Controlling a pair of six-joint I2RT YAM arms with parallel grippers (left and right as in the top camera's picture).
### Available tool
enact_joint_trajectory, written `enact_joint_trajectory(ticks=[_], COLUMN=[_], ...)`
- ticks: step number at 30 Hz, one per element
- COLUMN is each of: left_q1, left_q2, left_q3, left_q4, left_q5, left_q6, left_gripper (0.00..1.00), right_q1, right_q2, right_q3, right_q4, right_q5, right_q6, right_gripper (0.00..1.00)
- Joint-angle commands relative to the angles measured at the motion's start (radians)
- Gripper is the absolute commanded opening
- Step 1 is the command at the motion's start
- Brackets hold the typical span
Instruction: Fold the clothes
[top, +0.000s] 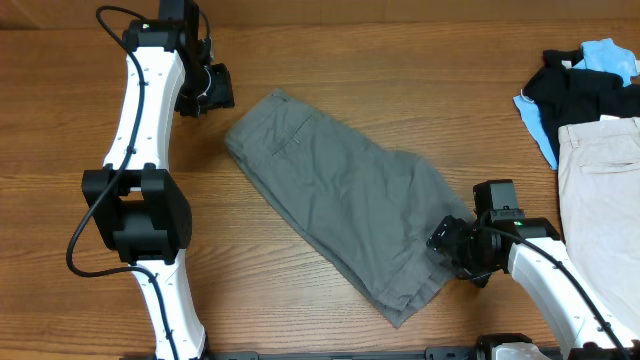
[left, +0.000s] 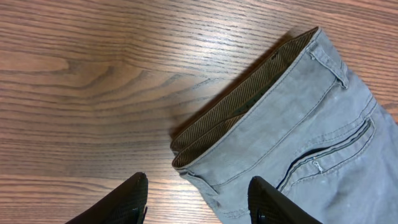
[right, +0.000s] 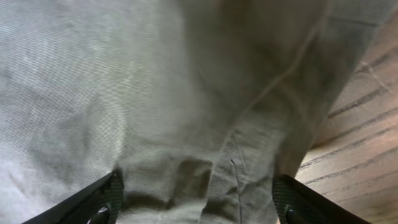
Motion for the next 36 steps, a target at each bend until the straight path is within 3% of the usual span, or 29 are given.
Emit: enact_joint_trajectory(ticks=[1, 4, 7, 10, 16, 19, 22, 23, 31, 34, 35, 36], left_q1=[0.004, 0.004, 0.004, 0.004, 0.004, 0.004, 0.004, 0.004, 0.004, 0.004, 0.004, 0.004], left_q2=[-0.027, -0.027, -0.027, -0.027, -0.027, -0.027, -0.027, -0.027, -0.027, -0.027, -0.027, -0.027], left_q3=[-0.002, -0.002, -0.002, -0.002, -0.002, -0.002, -0.002, -0.002, -0.002, -0.002, -0.002, -0.002], left_q4=[-0.002, -0.001, -0.002, -0.003, -0.002, -0.002, -0.001, 0.000, -0.001, -0.001, -0.001, -0.001], left_q5=[0.011, 0.011, 0.011, 0.011, 0.011, 0.011, 0.011, 0.011, 0.011, 0.011, 0.011, 0.011], left_q6=[0.001, 0.001, 0.001, 0.001, 0.001, 0.001, 0.001, 0.001, 0.001, 0.001, 0.001, 0.001], left_gripper=[0.55, 0.55, 0.55, 0.55, 0.56, 0.56, 0.56, 0.56, 0.56, 0.57, 0.56, 0.57], right_q1=[-0.003, -0.003, -0.003, -0.003, -0.003, -0.003, -0.003, -0.003, -0.004, -0.004, -0.004, -0.004], right_q2=[0.002, 0.002, 0.002, 0.002, 0.002, 0.002, 0.002, 0.002, -0.002, -0.013, -0.018, -0.024], right_q3=[-0.006, -0.006, -0.006, -0.006, -0.006, -0.006, -0.006, -0.006, -0.003, -0.003, -0.001, 0.005], right_q4=[0.006, 0.022, 0.039, 0.064, 0.089, 0.094, 0.095, 0.094, 0.103, 0.109, 0.114, 0.120], right_q5=[0.011, -0.016, -0.021, -0.022, -0.002, 0.005, 0.005, 0.006, 0.085, 0.117, 0.118, 0.117], right_q6=[0.045, 0.045, 0.045, 0.046, 0.068, 0.068, 0.077, 0.085, 0.139, 0.145, 0.144, 0.131], right_gripper=[0.83, 0.82, 0.75, 0.60, 0.52, 0.35, 0.08, 0.04, 0.04, 0.18, 0.27, 0.42])
